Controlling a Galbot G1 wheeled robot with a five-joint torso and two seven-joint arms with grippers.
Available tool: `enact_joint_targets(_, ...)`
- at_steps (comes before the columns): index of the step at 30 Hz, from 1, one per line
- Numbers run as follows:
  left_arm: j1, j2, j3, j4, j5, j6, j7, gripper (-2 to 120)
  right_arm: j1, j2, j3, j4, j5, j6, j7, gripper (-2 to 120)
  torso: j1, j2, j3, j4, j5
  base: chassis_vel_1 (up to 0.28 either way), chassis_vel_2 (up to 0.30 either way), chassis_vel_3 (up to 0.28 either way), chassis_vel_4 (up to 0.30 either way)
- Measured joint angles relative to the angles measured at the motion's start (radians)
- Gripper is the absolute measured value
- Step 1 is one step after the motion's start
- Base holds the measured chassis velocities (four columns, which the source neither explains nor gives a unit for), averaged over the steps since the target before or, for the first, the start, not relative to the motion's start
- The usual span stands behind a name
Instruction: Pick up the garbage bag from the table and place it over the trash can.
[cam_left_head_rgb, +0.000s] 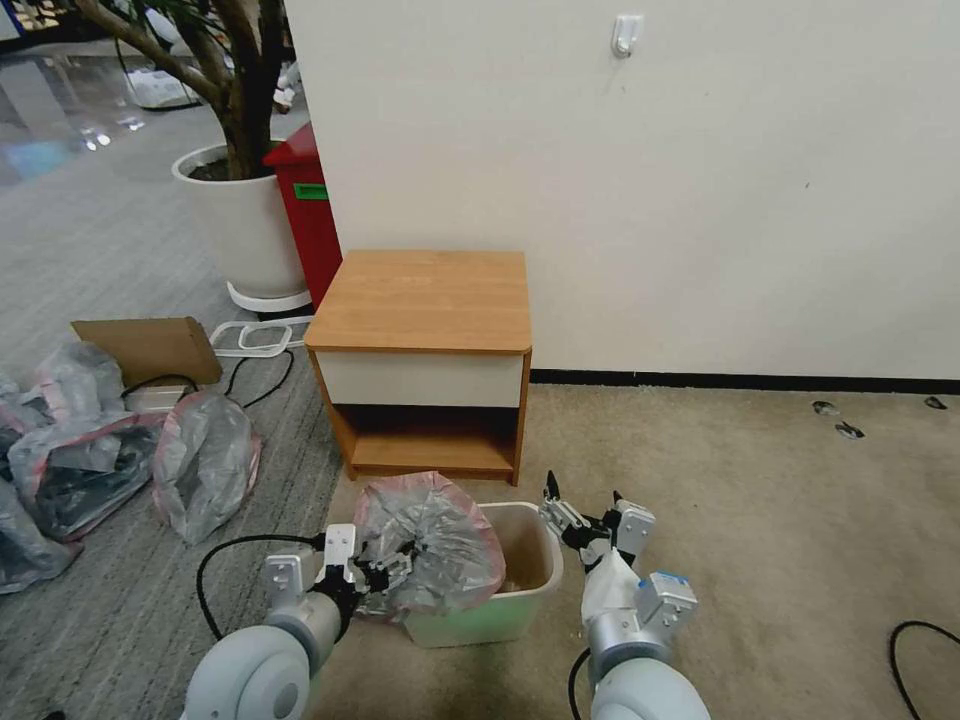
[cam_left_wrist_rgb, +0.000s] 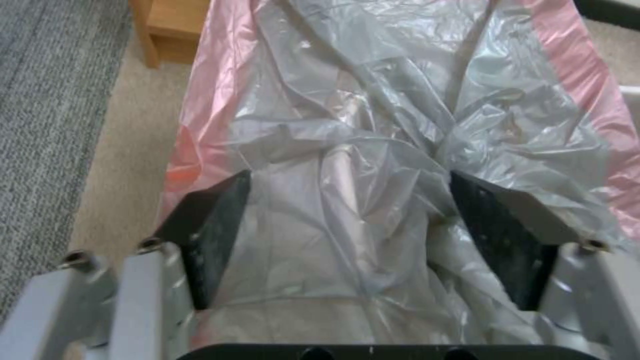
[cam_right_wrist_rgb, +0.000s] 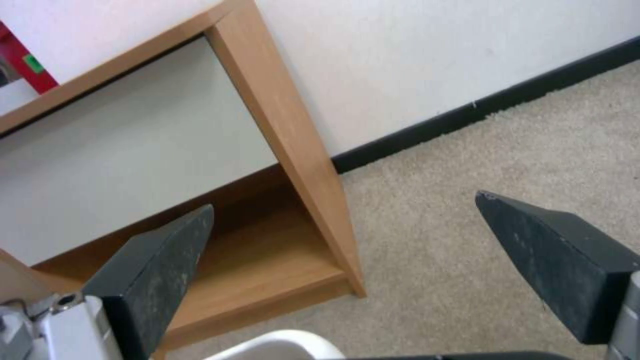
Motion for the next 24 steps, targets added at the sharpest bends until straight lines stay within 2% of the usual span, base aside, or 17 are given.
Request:
enact_joint_targets(6,0.008,-0.009,-0.011,0.015,-0.001,0.002,0.001,82,0.004,0.003,-0.004,-0.007,-0.009,0.002,-0.002,100,0.000,0.000,0.000,0.0000,0.0000,0.000,0.000,0.000,0.000)
enact_joint_targets(8,-0.004,-0.011,-0.005,0.033,0.001,0.009,0.003,75,0.004,0.002,-0.004,-0.006,-0.013,0.004,-0.004,100,0.000,0.000,0.000,0.0000,0.0000,0.000,0.000,0.000,0.000)
enact_joint_targets(10,-0.010,-0.012,-0.003,0.040,0.001,0.010,0.007,74,0.002,0.002,-0.004,-0.006,-0.015,0.005,-0.005,100,0.000,0.000,0.000,0.0000,0.0000,0.000,0.000,0.000,0.000)
enact_joint_targets(12,-0.031,-0.018,0.003,0.062,0.001,0.023,0.027,65,-0.004,-0.001,-0.003,-0.003,-0.021,0.008,-0.007,100,0.000,0.000,0.000,-0.0001,-0.0001,0.000,0.000,0.000,0.000)
enact_joint_targets(14,-0.035,-0.020,0.003,0.065,0.002,0.027,0.030,64,-0.005,-0.001,-0.003,-0.003,-0.022,0.009,-0.008,100,0.000,0.000,0.000,0.0000,0.0000,0.000,0.000,0.000,0.000)
enact_joint_targets(18,-0.054,-0.024,0.012,0.086,0.002,0.070,0.044,45,-0.017,-0.004,-0.001,0.000,-0.032,0.016,-0.014,100,0.000,0.000,0.000,-0.0001,0.0000,0.000,0.000,0.000,0.000)
enact_joint_targets(19,-0.054,-0.024,0.012,0.086,0.002,0.070,0.044,45,-0.017,-0.004,-0.001,0.000,-0.032,0.016,-0.014,100,0.000,0.000,0.000,-0.0001,0.0000,0.000,0.000,0.000,0.000)
enact_joint_targets(23,-0.065,-0.024,0.014,0.102,0.011,0.080,0.048,26,-0.018,-0.002,0.000,0.000,-0.034,0.018,-0.016,100,0.000,0.000,0.000,0.0000,0.0000,0.000,0.000,0.000,0.000)
enact_joint_targets(24,-0.065,-0.024,0.014,0.102,0.011,0.080,0.048,26,-0.018,-0.002,0.000,0.000,-0.034,0.018,-0.016,100,0.000,0.000,0.000,0.0000,0.0000,0.000,0.000,0.000,0.000)
